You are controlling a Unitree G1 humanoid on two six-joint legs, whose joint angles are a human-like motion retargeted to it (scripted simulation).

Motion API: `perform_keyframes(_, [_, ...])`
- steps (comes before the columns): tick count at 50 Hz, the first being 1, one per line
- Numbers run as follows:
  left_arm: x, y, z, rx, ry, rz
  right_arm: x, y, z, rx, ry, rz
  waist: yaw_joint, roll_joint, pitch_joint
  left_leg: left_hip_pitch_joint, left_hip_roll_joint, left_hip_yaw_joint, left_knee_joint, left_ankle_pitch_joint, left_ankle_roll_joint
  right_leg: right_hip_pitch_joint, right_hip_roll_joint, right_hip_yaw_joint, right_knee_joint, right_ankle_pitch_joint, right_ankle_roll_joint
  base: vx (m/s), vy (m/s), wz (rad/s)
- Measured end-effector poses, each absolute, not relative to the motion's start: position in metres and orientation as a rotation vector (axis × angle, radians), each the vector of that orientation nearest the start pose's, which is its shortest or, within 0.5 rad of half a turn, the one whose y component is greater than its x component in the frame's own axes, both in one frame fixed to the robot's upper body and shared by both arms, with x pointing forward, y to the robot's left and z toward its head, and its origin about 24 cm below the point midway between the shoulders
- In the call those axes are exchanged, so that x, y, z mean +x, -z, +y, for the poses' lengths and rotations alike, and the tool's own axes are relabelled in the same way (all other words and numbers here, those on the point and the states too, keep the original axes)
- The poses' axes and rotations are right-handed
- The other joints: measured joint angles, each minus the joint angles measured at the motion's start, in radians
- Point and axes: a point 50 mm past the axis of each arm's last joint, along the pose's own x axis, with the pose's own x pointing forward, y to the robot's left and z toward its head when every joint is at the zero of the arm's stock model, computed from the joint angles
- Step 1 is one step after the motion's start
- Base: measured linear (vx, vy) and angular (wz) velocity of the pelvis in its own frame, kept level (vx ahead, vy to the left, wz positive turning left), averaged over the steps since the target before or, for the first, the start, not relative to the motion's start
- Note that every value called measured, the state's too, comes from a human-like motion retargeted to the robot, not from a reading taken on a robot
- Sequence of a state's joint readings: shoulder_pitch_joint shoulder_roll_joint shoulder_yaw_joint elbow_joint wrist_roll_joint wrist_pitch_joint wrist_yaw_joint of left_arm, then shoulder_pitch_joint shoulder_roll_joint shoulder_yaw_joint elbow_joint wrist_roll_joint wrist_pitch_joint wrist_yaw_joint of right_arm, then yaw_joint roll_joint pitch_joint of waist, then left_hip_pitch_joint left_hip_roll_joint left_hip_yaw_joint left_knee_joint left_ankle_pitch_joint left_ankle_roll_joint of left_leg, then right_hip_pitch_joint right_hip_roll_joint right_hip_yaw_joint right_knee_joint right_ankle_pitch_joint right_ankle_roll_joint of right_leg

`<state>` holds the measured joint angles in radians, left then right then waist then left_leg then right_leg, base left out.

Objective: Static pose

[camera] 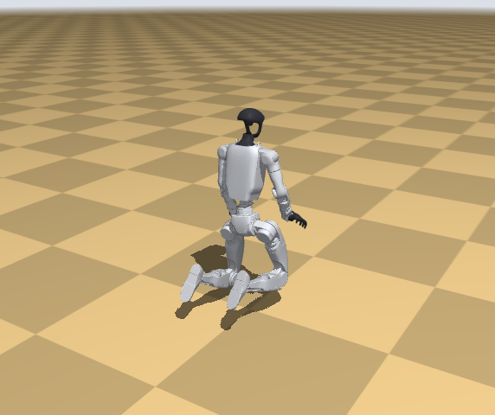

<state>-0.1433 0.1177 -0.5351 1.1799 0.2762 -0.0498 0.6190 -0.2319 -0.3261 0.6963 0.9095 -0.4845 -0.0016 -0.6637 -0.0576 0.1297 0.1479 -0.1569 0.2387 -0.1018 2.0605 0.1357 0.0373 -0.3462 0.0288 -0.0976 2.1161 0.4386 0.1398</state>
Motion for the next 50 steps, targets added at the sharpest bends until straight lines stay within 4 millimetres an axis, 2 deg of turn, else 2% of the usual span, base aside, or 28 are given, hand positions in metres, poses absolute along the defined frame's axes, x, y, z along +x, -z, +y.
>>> perform_keyframes(3, [0.149, 0.142, 0.169, 0.977, 0.013, 0.697, 0.233, 0.078, -0.167, -1.231, -0.068, 0.161, -0.011, 0.028, 0.001, -0.006, 0.034, 0.004, -0.038, 0.012, -0.01, -0.056, 0.01, -0.003, -0.02, -0.017, -0.016, -0.05, -0.02, -0.27])
perform_keyframes(8, [0.154, 0.138, 0.175, 1.014, -0.015, 0.671, 0.24, 0.072, -0.163, -1.21, -0.004, 0.124, -0.027, 0.062, 0.009, -0.009, 0.102, 0.026, -0.122, 0.003, -0.02, -0.121, 0.042, -0.025, -0.139, -0.099, -0.024, -0.08, -0.09, -0.16])
perform_keyframes(12, [0.166, 0.132, 0.176, 1.02, -0.04, 0.624, 0.24, 0.073, -0.161, -1.176, 0.038, 0.136, -0.046, 0.072, 0.02, -0.005, 0.151, 0.064, -0.177, -0.067, 0.024, -0.139, 0.064, -0.02, -0.297, -0.238, -0.021, -0.11, -0.1, 0.23])
perform_keyframes(18, [0.193, 0.117, 0.165, 1.007, -0.047, 0.52, 0.228, 0.085, -0.166, -1.131, 0.077, 0.228, -0.064, 0.055, 0.037, -0.011, 0.184, 0.141, -0.248, -0.244, 0.119, -0.105, 0.05, 0.033, -0.659, -0.526, -0.024, -0.15, -0.05, 0.51])
perform_keyframes(21, [0.207, 0.109, 0.155, 0.995, -0.039, 0.46, 0.217, 0.095, -0.173, -1.116, 0.08, 0.308, -0.059, 0.04, 0.041, -0.024, 0.163, 0.19, -0.293, -0.356, 0.16, -0.066, 0.016, 0.045, -0.86, -0.64, -0.04, -0.2, 0.01, 0.51])
perform_keyframes(24, [0.219, 0.101, 0.146, 0.992, -0.027, 0.4, 0.204, 0.105, -0.181, -1.107, 0.078, 0.383, -0.044, 0.025, 0.041, -0.046, 0.116, 0.236, -0.356, -0.471, 0.18, -0.023, -0.016, 0.035, -1.03, -0.712, -0.051, -0.22, 0.02, 0.38])
perform_keyframes(30, [0.229, 0.093, 0.135, 1.019, -0.008, 0.315, 0.183, 0.117, -0.192, -1.083, 0.074, 0.474, 0.01, 0.001, 0.032, -0.107, -0.026, 0.295, -0.61, -0.663, 0.145, 0.058, -0.038, -0.002, -1.263, -0.823, -0.059, -0.14, -0.02, 0.2])
perform_keyframes(35, [0.218, 0.103, 0.132, 1.039, -0.001, 0.345, 0.17, 0.121, -0.2, -1.054, 0.091, 0.512, 0.052, -0.022, 0.028, -0.137, -0.141, 0.294, -0.993, -0.737, 0.061, 0.131, -0.045, -0.027, -1.411, -0.856, -0.048, 0.04, -0.04, 0.11])
perform_keyframes(41, [0.186, 0.125, 0.138, 1.053, -0.002, 0.508, 0.163, 0.121, -0.218, -1.042, 0.158, 0.556, 0.051, -0.071, 0.016, -0.093, -0.245, 0.256, -1.411, -0.649, -0.003, 0.197, -0.092, -0.052, -1.517, -0.881, -0.035, 0.13, -0.03, 0.33])
perform_keyframes(45, [0.161, 0.139, 0.149, 1.025, -0.026, 0.66, 0.16, 0.122, -0.228, -1.018, 0.207, 0.607, 0.035, -0.092, 0.009, -0.032, -0.274, 0.237, -1.558, -0.581, -0.022, 0.234, -0.113, -0.061, -1.542, -0.896, -0.031, 0.12, 0.02, 0.33])
perform_keyframes(50, [0.131, 0.151, 0.162, 0.97, -0.087, 0.831, 0.149, 0.127, -0.238, -0.98, 0.267, 0.69, 0.02, -0.109, 0.006, -0.001, -0.293, 0.228, -1.547, -0.599, -0.025, 0.25, -0.14, -0.058, -1.475, -0.943, -0.024, 0.08, 0.04, 0.27])
